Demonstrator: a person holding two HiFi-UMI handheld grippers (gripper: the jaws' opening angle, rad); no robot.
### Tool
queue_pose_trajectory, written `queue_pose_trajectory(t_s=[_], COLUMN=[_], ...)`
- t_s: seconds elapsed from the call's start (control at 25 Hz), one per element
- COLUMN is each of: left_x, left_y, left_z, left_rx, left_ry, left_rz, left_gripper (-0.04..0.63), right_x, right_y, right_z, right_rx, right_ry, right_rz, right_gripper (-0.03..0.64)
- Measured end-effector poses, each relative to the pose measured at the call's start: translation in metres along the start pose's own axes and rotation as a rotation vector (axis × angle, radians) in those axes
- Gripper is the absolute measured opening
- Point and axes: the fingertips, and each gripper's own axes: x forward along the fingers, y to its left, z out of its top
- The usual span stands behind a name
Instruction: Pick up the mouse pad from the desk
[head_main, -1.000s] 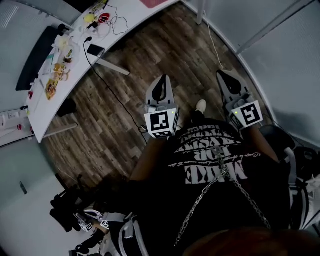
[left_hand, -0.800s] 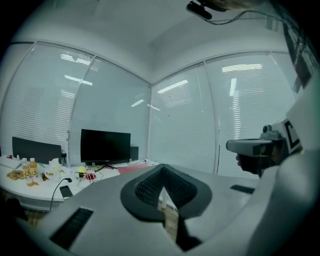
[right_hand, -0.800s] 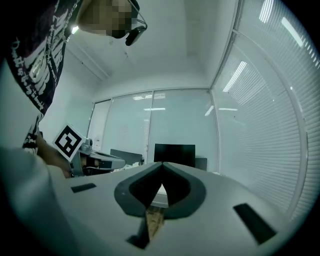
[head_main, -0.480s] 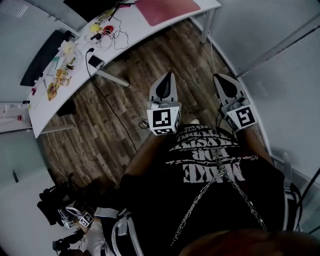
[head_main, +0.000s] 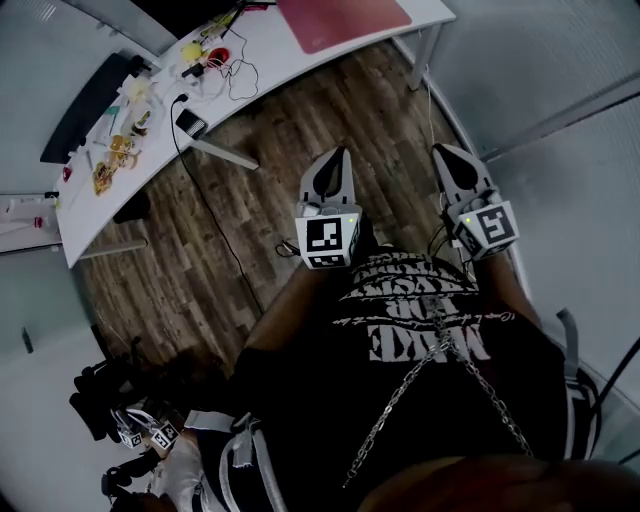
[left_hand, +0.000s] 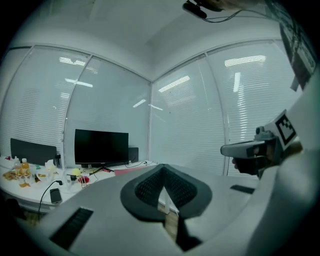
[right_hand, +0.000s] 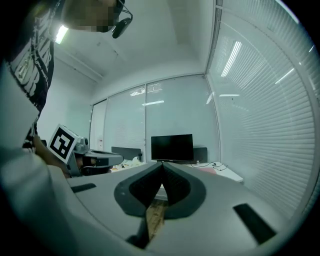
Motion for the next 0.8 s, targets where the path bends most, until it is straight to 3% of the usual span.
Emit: queue_pose_trajectory(t_s=[0.16, 0.44, 0.6, 0.68, 0.8], left_x=[0.035, 0.059, 0.071, 0.098, 0.162], left_y=[0.009, -0.012, -0.013, 0.002, 0.038], left_z=[-0.006, 0.023, 0.059, 0.075, 0.055], left_rx=[-0.03, 0.003, -0.018, -0.039, -0.051], left_ry=[0.011, -0.005, -0.016, -0.018, 0.003], left_rz=[-0.01, -0.124, -0.179, -0.202, -0.222], left_gripper=[0.005, 0.005, 0.005, 0.005, 0.005], right_x=[0.015, 0.005, 0.005, 0.031, 0.099], right_y=[-0.025, -0.037, -0.031, -0.042, -0.078], right_z=[-0.013, 0.013, 0.056, 0.071, 0.047], right_rx=[-0.006, -0.02, -0.033, -0.029, -0.023], right_ry=[0.031, 0.029, 0.035, 0.046, 0.063], right_rz=[-0.04, -0.12, -0.151, -0.16, -0.157], right_gripper=[0.0, 0.0, -0.001, 0.0, 0.0])
